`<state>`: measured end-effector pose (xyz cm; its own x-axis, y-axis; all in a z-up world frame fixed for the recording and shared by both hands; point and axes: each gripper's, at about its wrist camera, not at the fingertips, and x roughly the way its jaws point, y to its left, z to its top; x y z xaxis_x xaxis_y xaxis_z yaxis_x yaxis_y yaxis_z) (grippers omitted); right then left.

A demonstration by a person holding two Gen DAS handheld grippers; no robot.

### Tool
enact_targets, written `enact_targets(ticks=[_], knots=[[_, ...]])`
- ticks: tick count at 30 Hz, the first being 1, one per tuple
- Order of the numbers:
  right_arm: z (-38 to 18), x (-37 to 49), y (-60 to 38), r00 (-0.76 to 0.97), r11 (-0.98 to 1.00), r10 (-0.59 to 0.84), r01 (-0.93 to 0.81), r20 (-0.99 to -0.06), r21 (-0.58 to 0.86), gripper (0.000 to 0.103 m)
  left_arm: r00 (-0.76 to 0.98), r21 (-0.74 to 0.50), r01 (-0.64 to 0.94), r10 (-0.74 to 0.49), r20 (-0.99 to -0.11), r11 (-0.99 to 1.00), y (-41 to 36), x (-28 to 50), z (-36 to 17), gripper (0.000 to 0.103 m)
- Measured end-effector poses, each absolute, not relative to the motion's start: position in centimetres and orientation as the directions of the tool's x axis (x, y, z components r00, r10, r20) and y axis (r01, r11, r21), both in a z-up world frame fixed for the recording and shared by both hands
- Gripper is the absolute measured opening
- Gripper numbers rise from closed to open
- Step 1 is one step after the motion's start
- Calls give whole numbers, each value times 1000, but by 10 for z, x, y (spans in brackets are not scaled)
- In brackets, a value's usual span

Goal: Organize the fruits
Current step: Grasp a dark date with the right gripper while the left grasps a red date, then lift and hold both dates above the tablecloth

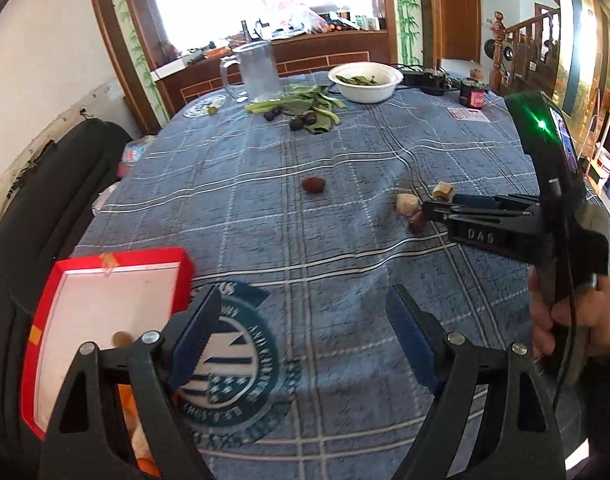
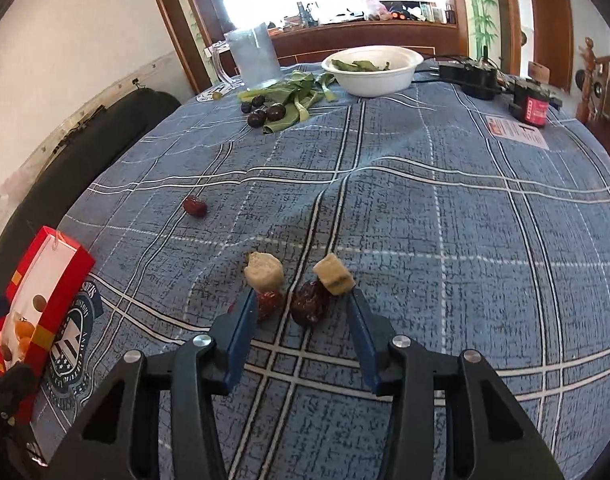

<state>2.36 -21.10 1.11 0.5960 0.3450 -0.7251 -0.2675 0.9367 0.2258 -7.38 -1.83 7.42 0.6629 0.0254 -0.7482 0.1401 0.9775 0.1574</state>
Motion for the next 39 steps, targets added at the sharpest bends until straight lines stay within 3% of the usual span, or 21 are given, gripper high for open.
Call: enact_targets(ticks=[4, 8, 11, 16, 21, 25, 31, 34, 37, 39], knots=[[13, 20, -210, 591, 936, 336, -293, -733, 193, 29, 640, 157, 171, 11, -768, 973, -32, -63, 67, 85], [7, 28, -225, 540, 929, 368, -249, -757, 274, 14, 622, 142, 207, -19, -783, 968, -46, -54, 63, 85], [5, 33, -234, 514, 908, 420, -226, -748, 354, 14, 612, 125, 235, -47, -789, 964, -58, -46, 60, 85], [6, 30, -228, 514, 911, 411, -251, -753, 326, 15, 582, 118, 267, -63, -811, 956, -77, -31, 49, 85], [11, 34, -257, 513, 858, 499, -180, -699, 481, 15, 557, 92, 281, -84, -826, 955, -89, -15, 41, 84], [17, 33, -281, 543, 794, 558, -127, -628, 595, 15, 531, 66, 285, -100, -841, 956, -101, 0, 32, 64], [23, 30, -287, 590, 791, 535, -98, -605, 604, 15, 486, -8, 258, -137, -863, 966, -111, 19, 17, 46], [25, 27, -291, 605, 787, 531, -92, -593, 611, 15, 501, 3, 255, -130, -856, 967, -119, 18, 14, 43], [26, 26, -295, 605, 778, 541, -97, -584, 621, 15, 515, -12, 248, -142, -845, 969, -121, 17, 14, 31], [26, 25, -294, 609, 779, 540, -100, -581, 619, 15, 524, -16, 244, -146, -839, 970, -120, 17, 14, 31]])
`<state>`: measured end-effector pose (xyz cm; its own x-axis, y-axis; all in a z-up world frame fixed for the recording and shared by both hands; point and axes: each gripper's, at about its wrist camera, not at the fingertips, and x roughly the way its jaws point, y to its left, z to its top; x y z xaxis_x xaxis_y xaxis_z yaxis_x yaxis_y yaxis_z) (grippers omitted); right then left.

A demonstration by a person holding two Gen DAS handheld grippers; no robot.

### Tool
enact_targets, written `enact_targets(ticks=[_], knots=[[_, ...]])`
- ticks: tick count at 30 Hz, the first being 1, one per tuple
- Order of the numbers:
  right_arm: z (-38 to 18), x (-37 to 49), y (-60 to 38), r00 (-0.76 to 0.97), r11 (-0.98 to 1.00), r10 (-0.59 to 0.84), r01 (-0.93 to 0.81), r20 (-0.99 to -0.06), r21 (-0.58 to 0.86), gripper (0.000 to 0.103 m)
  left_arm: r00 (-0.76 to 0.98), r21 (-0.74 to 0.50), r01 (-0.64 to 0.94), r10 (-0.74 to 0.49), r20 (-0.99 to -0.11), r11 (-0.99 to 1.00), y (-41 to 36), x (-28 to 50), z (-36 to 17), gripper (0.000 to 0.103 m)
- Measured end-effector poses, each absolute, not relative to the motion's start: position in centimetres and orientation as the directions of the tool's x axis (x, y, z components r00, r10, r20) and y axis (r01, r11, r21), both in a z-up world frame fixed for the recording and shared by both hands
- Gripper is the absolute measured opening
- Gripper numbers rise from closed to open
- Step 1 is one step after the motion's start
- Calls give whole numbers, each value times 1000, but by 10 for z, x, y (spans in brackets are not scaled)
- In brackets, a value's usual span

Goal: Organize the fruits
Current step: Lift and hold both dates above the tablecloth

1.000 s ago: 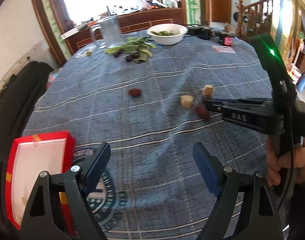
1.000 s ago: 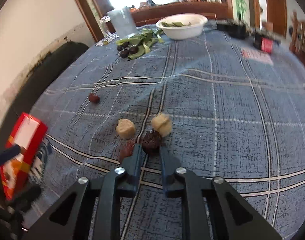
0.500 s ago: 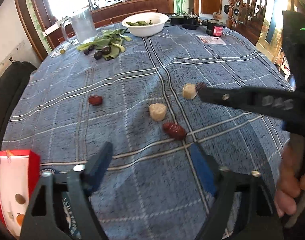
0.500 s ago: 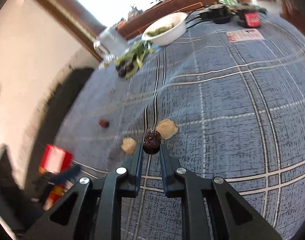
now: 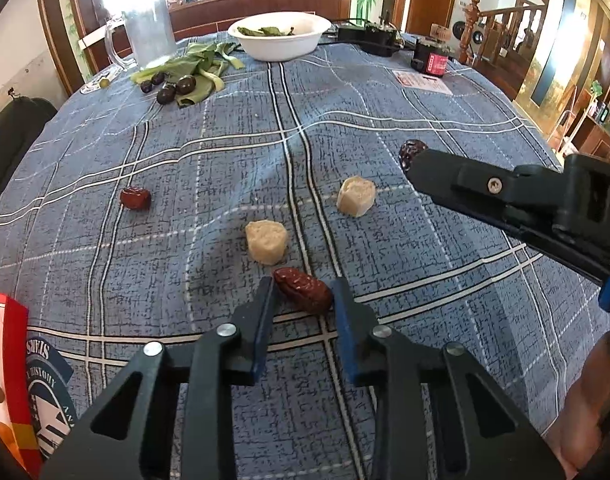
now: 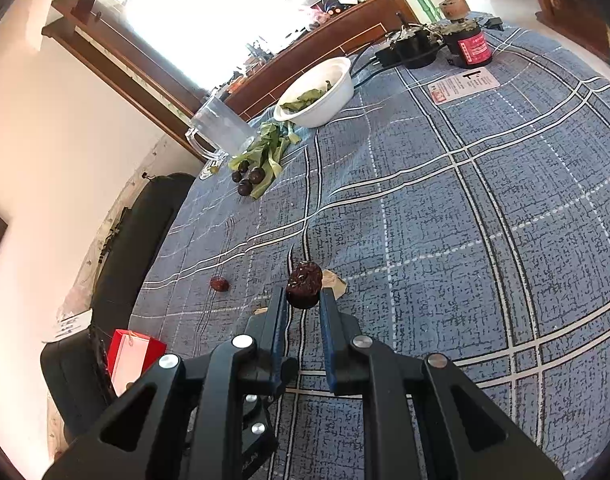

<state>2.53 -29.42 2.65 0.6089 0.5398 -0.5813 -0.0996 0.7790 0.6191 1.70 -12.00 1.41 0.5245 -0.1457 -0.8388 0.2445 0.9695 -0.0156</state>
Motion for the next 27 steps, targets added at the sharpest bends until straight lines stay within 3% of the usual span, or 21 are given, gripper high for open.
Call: enact_targets(ticks=[8, 16, 27], knots=[[28, 22, -294, 643, 793, 513, -101, -569, 601, 15, 576, -15, 227, -146, -804, 974, -113, 4, 23, 30], [34, 18, -299, 705, 810, 470, -106, -531, 576, 15, 696, 98, 255, -112, -710, 962, -110, -50, 62, 31], [36, 12, -305, 768, 845, 385, -70, -512, 530, 15, 776, 162, 358, -197, -599, 920, -114, -125, 94, 31]])
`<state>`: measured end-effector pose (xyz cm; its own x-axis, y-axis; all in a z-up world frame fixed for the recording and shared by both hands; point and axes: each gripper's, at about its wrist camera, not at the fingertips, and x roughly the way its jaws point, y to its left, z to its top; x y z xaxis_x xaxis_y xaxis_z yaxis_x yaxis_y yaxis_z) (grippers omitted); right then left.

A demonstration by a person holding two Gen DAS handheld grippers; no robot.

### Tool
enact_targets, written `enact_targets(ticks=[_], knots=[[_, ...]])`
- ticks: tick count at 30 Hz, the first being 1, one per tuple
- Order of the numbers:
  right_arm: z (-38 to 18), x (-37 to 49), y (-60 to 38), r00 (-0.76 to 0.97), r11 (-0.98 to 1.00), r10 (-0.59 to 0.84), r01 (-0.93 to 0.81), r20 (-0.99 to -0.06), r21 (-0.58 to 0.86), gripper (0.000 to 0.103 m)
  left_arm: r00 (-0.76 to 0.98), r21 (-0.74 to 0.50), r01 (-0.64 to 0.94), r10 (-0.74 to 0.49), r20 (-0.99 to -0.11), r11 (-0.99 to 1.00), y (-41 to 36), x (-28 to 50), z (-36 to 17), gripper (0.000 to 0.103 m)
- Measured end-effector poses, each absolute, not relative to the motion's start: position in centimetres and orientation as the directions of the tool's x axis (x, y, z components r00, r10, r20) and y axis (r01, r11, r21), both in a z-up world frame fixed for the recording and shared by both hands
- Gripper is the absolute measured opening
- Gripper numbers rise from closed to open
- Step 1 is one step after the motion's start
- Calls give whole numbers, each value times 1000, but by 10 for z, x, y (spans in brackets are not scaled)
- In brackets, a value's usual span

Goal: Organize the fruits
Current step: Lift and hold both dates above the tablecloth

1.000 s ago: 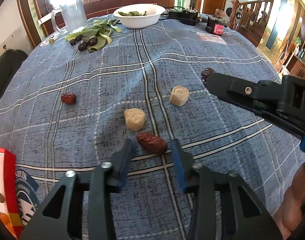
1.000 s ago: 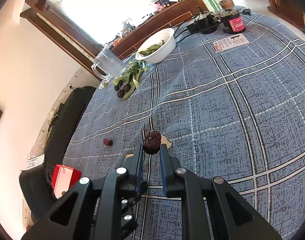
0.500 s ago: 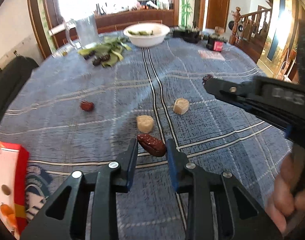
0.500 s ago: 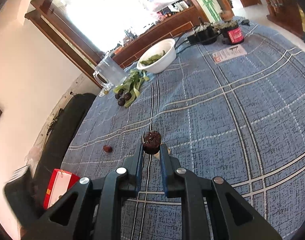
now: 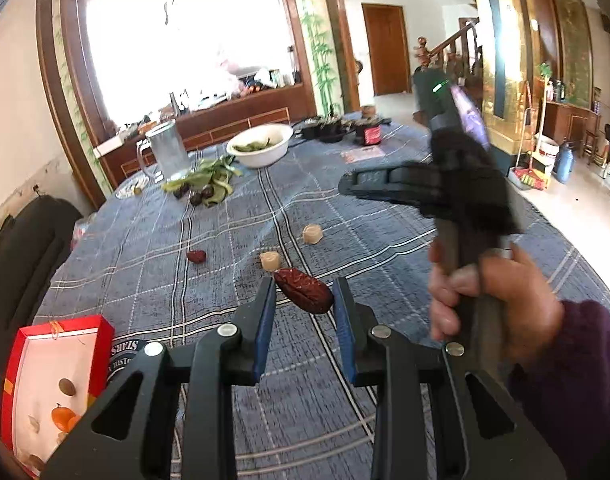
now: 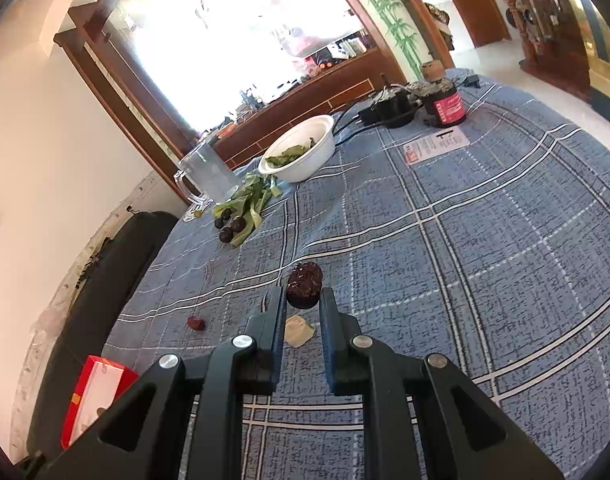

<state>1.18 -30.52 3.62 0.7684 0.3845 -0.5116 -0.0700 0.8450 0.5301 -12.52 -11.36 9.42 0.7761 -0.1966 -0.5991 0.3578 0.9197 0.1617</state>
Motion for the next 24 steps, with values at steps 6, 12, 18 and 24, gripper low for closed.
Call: enact_targets(ticks=[6, 12, 18, 24], knots=[[34, 11, -304, 778, 869, 344, -51, -526, 493, 15, 807, 161, 360, -220, -548, 919, -101, -145, 107, 30], [33, 11, -305, 788, 880, 314, -32, -530, 474, 15, 823, 164, 359, -229, -519, 919, -93, -153, 112, 31], [32, 12, -306, 789, 885, 302, -23, -535, 466, 15, 825, 161, 357, -230, -516, 920, -93, -155, 112, 31], [33, 11, -306, 790, 882, 308, -29, -530, 470, 15, 823, 162, 356, -227, -521, 920, -93, -155, 110, 31]])
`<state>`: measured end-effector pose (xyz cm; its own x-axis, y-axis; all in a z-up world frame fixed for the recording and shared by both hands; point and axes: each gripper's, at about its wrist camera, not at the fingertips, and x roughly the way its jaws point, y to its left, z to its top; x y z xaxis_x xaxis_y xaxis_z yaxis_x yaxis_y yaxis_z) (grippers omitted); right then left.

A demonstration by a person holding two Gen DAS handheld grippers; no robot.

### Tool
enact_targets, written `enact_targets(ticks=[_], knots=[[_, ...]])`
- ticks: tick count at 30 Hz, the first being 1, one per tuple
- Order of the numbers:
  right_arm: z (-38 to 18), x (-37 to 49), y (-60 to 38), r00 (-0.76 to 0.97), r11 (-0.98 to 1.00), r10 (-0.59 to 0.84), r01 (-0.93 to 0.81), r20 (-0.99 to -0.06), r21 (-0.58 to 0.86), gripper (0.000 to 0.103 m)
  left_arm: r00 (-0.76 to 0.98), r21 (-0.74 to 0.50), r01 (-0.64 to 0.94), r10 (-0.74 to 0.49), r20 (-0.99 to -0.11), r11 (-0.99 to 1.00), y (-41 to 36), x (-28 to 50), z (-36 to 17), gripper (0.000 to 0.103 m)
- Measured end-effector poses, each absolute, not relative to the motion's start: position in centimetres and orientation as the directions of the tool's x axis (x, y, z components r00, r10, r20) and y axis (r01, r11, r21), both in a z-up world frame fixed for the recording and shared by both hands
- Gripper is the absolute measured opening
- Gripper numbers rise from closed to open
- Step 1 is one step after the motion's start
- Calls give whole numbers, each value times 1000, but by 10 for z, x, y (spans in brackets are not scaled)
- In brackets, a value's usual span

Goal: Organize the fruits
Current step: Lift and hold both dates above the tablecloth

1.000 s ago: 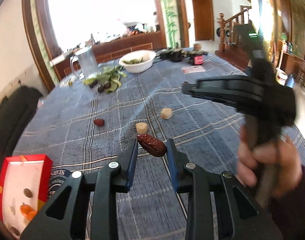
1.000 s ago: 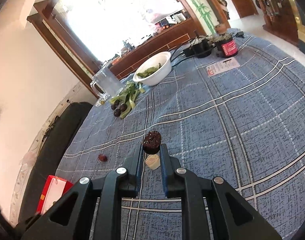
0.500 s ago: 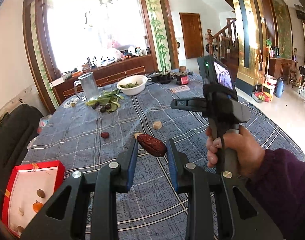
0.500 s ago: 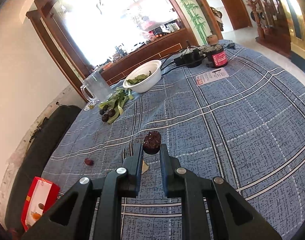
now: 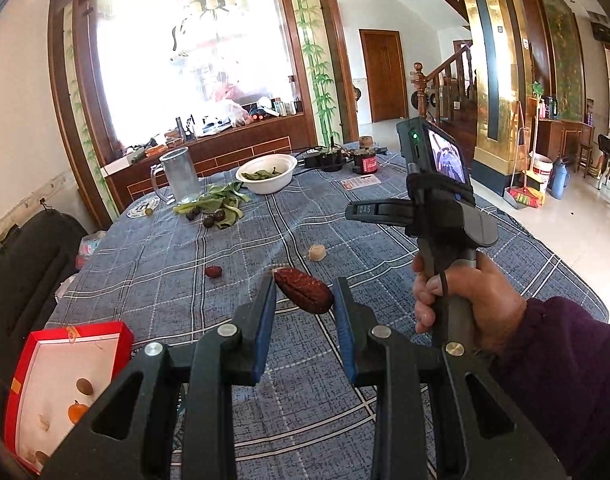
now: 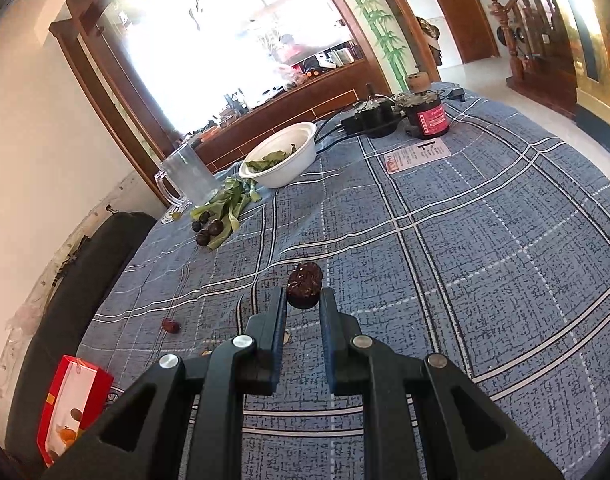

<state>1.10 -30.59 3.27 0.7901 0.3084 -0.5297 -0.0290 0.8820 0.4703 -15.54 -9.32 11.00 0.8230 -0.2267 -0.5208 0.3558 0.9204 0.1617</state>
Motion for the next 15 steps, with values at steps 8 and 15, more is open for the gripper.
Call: enact_targets(ticks=[8, 15], knots=[[35, 9, -305, 793, 879, 316, -38, -521, 476, 15, 820, 163, 354, -221, -528, 921, -94, -154, 106, 31], [35, 8, -305, 795, 878, 316, -38, -518, 477, 15, 821, 165, 350, -217, -527, 922, -94, -156, 106, 31]])
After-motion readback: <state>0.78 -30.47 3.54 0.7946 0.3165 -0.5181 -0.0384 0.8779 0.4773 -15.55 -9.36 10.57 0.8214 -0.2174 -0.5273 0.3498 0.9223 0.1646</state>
